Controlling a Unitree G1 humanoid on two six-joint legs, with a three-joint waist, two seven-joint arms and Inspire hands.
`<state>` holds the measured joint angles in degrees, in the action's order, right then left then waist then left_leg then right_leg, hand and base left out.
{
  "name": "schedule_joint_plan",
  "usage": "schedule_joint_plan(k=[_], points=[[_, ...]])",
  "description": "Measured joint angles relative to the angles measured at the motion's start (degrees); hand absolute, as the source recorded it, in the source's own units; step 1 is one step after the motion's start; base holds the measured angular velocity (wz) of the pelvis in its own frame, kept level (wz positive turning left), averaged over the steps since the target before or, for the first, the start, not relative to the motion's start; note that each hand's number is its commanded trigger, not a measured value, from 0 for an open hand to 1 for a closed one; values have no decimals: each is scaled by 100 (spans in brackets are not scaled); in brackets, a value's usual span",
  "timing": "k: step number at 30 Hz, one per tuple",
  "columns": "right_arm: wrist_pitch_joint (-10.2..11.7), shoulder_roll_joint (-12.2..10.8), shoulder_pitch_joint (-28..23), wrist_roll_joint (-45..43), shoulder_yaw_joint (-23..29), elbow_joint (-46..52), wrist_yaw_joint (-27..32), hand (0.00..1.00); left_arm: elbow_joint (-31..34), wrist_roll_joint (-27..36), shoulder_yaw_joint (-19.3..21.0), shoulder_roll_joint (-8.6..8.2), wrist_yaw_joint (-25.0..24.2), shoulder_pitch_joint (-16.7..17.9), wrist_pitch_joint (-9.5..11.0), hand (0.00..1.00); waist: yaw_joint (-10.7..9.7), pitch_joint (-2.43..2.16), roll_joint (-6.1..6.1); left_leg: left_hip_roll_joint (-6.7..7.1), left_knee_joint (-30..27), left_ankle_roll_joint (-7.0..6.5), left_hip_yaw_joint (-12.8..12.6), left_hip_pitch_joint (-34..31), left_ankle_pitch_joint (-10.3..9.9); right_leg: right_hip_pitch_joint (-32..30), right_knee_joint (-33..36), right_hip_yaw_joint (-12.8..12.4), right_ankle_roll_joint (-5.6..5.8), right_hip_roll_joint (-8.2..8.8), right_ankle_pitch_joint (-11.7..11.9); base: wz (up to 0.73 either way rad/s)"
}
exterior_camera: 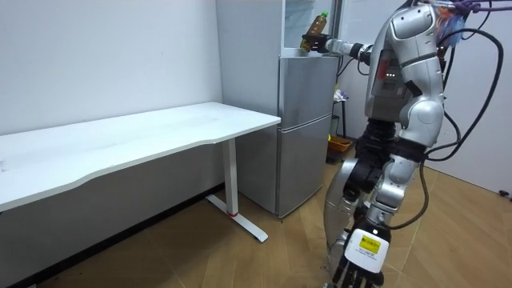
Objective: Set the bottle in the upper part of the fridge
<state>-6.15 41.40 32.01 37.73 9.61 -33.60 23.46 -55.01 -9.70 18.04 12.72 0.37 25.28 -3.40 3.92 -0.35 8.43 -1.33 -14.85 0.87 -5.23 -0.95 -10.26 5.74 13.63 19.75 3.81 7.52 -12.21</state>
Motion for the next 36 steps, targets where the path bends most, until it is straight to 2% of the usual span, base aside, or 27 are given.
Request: schedule_joint_plan(k=[4, 7, 11, 16, 17, 20, 24, 29, 32, 36], points=[[-24, 56, 16, -35, -13, -14, 16, 100, 6, 0, 0, 14, -105, 42, -27, 0, 51, -4, 7, 0, -20, 1, 20, -16, 1, 1, 3, 42, 0, 1, 0, 2], [-24, 234, 38, -239, -253, -136, 86, 100, 14, 3, -18, 32, -110, 51, -33, 0, 127, -3, 6, -2, -41, 1, 33, -44, 1, -3, 3, 71, -2, 0, 1, 0], [-24, 247, 334, -139, -428, -273, 379, 100, 172, 14, -33, 46, -104, 36, -98, 0, 153, -12, 54, -12, -68, 9, 79, -300, 36, -204, 46, 95, -28, -12, 14, 4], [-24, 252, 625, 97, -676, -368, 772, 100, 349, 14, -48, 205, -80, -4, -150, 0, 362, -8, 159, -91, -218, 28, 70, -508, 46, -366, 67, 91, -86, -77, 52, 0], [-23, 253, 721, 97, -781, -371, 829, 100, 421, 11, -117, 236, -46, -13, -150, 0, 376, 4, 164, -114, -300, 39, 118, -599, 34, -385, 40, 139, -111, -108, 68, 19], [-22, 304, 811, 96, -900, -370, 894, 100, 499, 4, -153, 251, 37, -70, -134, 0, 452, 4, 169, -146, -429, 57, 240, -775, 18, -469, -5, 236, -142, -162, 99, 17], [-22, 414, 867, 91, -1052, -371, 908, 100, 492, 11, -149, 251, 47, -45, -158, 0, 599, 29, 130, -152, -499, 67, 365, -887, 7, -466, -6, 363, -148, -183, 103, 13], [-21, 494, 873, 80, -1060, -385, 1014, 100, 492, 8, -144, 249, 16, 10, -158, 0, 644, 32, 97, -147, -550, 67, 417, -954, 9, -458, -4, 418, -149, -189, 103, 6], [-9, 513, 1030, 66, -1250, -504, 1018, 100, 531, 11, -150, 256, 21, 14, -152, 0, 678, 51, 66, -142, -533, 67, 428, -963, 10, -461, 9, 418, -149, -186, 103, 0], [53, 516, 1220, 21, -1348, -784, 1019, 100, 647, 16, -261, 351, 64, -21, -147, 0, 677, 65, 48, -143, -580, 68, 460, -1049, 10, -503, 21, 454, -155, -188, 106, 2]])
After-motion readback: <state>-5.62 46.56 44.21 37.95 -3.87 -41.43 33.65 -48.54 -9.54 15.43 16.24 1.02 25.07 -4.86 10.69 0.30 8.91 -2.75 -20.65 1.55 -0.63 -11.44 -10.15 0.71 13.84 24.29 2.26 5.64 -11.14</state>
